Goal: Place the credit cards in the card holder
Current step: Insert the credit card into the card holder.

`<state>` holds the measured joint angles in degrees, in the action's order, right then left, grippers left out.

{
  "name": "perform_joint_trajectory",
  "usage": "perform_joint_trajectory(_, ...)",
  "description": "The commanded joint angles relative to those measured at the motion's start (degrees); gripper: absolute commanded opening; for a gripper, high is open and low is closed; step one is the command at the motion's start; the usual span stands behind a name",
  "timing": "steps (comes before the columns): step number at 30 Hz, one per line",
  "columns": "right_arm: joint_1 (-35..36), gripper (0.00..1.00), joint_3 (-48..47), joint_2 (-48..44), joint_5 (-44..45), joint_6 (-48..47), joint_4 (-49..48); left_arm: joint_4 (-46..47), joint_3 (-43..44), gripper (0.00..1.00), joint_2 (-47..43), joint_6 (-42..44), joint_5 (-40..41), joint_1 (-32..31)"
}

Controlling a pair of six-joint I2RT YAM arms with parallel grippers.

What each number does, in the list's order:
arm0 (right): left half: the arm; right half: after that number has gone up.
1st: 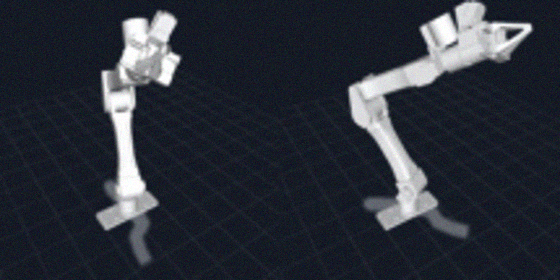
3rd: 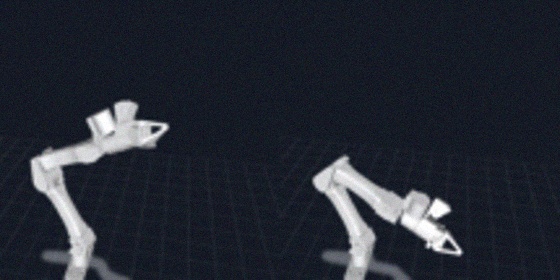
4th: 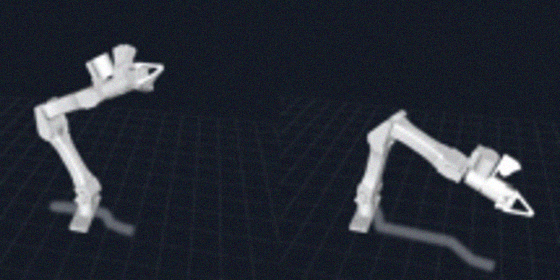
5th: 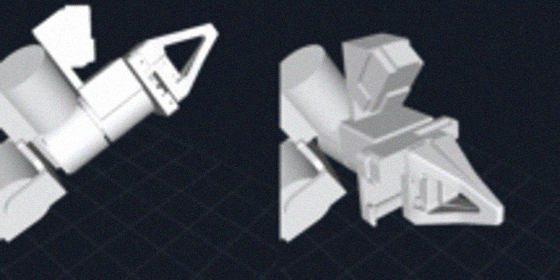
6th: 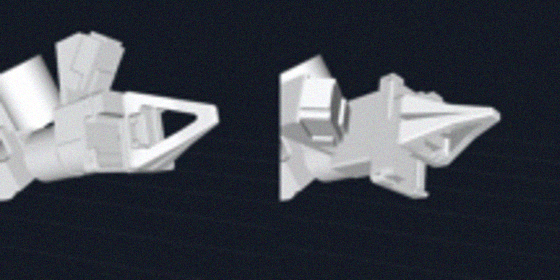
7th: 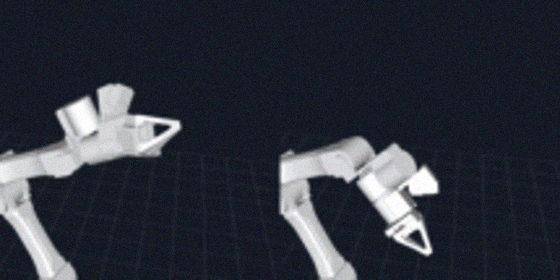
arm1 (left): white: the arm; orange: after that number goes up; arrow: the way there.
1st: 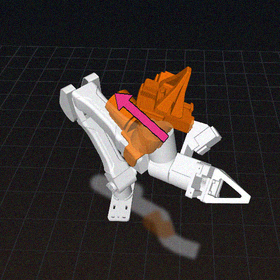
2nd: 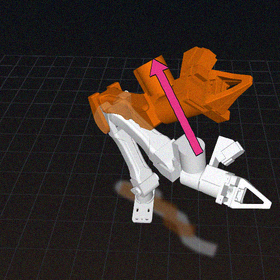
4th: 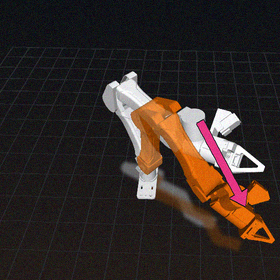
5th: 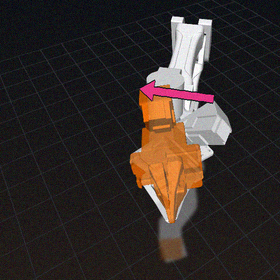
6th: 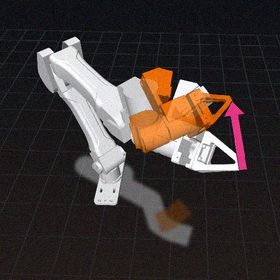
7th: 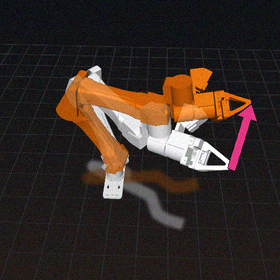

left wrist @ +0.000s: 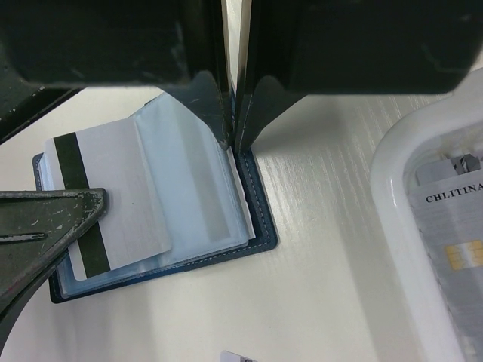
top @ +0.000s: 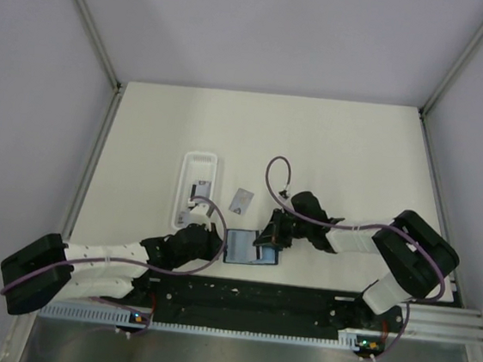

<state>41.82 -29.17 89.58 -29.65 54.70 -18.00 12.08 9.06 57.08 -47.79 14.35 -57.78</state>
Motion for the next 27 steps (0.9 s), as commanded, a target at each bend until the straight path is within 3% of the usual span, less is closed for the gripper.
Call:
perform_joint_trajectory(1,-0.51,0.0,0.87,1.38,-0.76,-0.2,-3.36,-0.56,0.78,0.11,1.46,0.94,-0.81,0.21)
perform_joint_trajectory(13,-0.43,0.0,0.87,2.44,0.46,-0.55,-5.21,-0.47,0.96,0.1,2.07,1.03,-0.81,0.21)
perform_joint_trajectory(27,-0.43,0.0,-1.59,-0.2,7.59,-5.57,4.02,-0.12,0.61,0.09,2.07,0.77,-0.9,0.21)
